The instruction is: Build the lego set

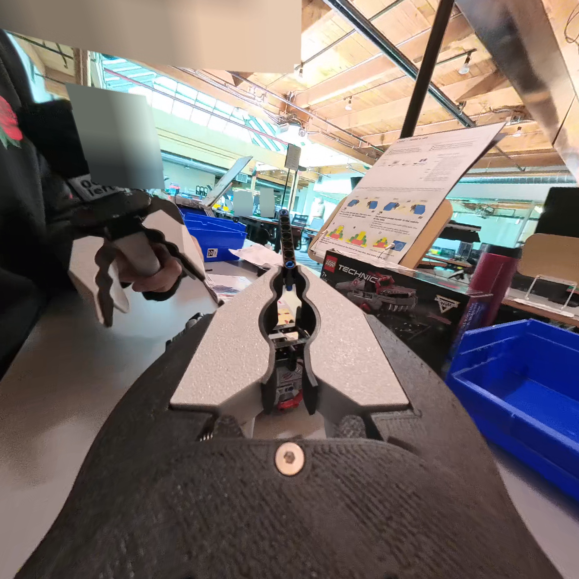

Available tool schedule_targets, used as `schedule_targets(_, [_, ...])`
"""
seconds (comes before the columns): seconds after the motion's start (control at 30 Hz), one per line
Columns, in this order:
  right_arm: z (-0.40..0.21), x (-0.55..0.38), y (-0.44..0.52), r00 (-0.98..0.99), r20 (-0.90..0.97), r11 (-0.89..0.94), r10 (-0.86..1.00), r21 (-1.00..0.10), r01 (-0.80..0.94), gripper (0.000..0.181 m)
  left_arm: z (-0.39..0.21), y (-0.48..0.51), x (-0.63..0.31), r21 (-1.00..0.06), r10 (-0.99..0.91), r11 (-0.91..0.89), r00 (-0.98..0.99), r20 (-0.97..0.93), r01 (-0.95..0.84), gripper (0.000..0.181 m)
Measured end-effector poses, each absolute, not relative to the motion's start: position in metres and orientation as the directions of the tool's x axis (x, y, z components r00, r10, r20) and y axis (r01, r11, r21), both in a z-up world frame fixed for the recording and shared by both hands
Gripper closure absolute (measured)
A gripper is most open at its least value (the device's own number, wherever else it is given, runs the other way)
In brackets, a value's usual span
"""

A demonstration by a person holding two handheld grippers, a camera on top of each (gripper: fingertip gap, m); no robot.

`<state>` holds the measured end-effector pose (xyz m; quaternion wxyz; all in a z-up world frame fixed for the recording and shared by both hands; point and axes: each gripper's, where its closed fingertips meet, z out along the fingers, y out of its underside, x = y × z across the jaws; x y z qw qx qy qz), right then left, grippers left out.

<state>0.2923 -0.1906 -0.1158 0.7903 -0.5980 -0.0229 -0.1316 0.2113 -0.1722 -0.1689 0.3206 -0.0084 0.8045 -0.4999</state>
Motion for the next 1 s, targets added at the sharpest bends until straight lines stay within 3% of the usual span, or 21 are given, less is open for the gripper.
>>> schedule_targets(0.17, [-0.124, 0.299, -0.186, 0.962, 0.172, 0.227, -0.212, -0.949, 0.220, 0.176, -0.179, -0.192, 0.233, -0.704, -0.265, 0.603, -0.738, -0.621, 0.376, 0.116])
schedule_targets(0.3, [-0.128, 0.304, -0.187, 0.966, 0.141, 0.226, -0.217, -0.955, 0.191, 0.176, -0.193, -0.195, 0.246, -0.662, -0.212, 0.656, -0.753, -0.623, 0.363, 0.127])
schedule_targets(0.57, [-0.137, 0.302, -0.174, 0.965, 0.130, 0.188, -0.227, -0.967, 0.174, 0.176, -0.202, -0.177, 0.247, -0.671, -0.194, 0.659, -0.786, -0.588, 0.340, 0.165])
schedule_targets(1.0, [-0.131, 0.289, -0.162, 0.952, 0.140, 0.222, -0.273, -0.953, 0.204, 0.176, -0.195, -0.148, 0.243, -0.722, -0.160, 0.609, -0.840, -0.518, 0.330, 0.159])
